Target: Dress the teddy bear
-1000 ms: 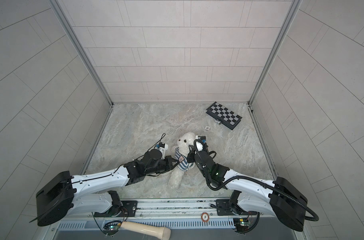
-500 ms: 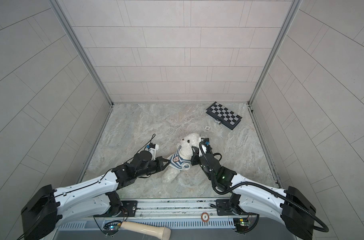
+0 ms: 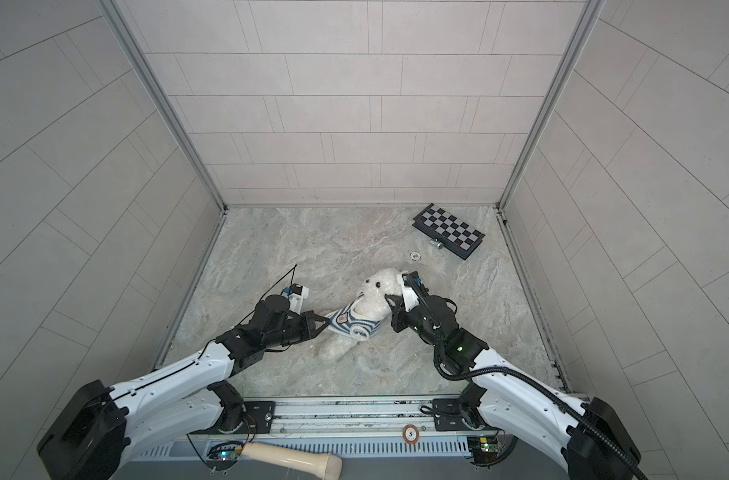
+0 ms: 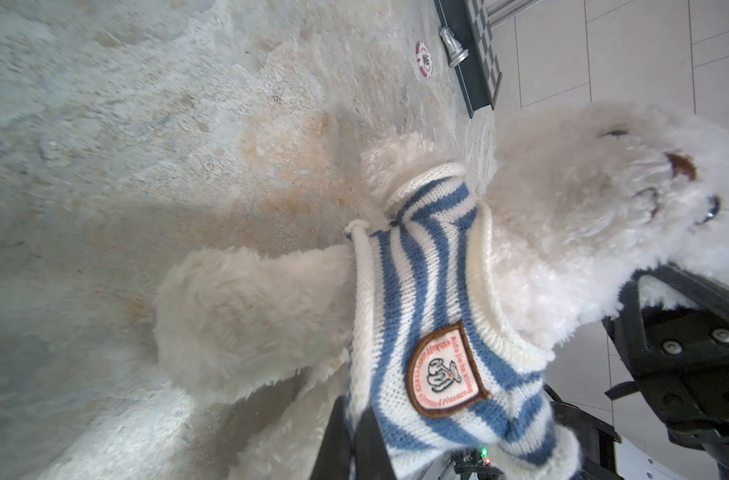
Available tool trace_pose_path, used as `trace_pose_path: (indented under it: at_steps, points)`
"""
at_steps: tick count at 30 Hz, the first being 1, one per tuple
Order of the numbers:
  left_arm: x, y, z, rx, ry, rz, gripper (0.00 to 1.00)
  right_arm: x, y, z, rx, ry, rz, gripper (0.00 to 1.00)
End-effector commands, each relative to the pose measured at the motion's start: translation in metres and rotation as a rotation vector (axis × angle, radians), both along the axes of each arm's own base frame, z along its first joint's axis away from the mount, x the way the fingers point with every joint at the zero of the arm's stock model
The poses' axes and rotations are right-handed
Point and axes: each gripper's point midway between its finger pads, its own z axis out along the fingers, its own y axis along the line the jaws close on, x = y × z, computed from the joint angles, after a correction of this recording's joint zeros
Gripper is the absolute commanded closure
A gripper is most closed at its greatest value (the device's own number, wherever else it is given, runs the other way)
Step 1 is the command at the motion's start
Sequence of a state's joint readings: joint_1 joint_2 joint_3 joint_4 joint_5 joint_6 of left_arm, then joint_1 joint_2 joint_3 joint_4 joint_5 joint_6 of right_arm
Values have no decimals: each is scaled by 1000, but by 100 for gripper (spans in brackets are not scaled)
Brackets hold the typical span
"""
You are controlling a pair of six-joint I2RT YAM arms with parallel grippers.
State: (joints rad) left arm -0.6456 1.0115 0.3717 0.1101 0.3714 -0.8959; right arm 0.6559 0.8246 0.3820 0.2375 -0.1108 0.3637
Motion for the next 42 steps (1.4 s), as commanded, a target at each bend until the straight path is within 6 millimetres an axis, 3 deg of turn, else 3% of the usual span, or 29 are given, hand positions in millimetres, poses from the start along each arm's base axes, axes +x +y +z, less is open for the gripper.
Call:
trace_pose_path:
  at_steps: [1,6,13,17,21,26,31,36,39,42]
  points:
    - [-9,34,-48,168,97,62,100,7,-13,11,-33,-63,-43,100]
    - [-3,34,-60,177,114,86,100,5,-2,22,24,-93,10,100]
    - [16,-14,-40,189,59,-41,100,-2,34,29,50,-81,88,100]
    - [25,-19,-52,205,83,-32,100,-4,43,28,69,-75,72,100]
    - [34,4,-77,274,126,9,100,-5,38,24,95,-62,44,100]
    - [32,38,-100,323,178,69,100,-7,14,25,77,-72,-15,100]
    - [27,51,-103,395,178,66,100,-6,-6,33,86,-85,-57,100]
    - [29,54,-104,439,166,48,100,-4,-10,39,115,-88,-64,100]
    - [29,59,-105,498,160,42,100,-2,-9,34,130,-80,-70,100]
    - [31,49,-100,496,146,16,100,2,-8,24,138,-60,-81,100]
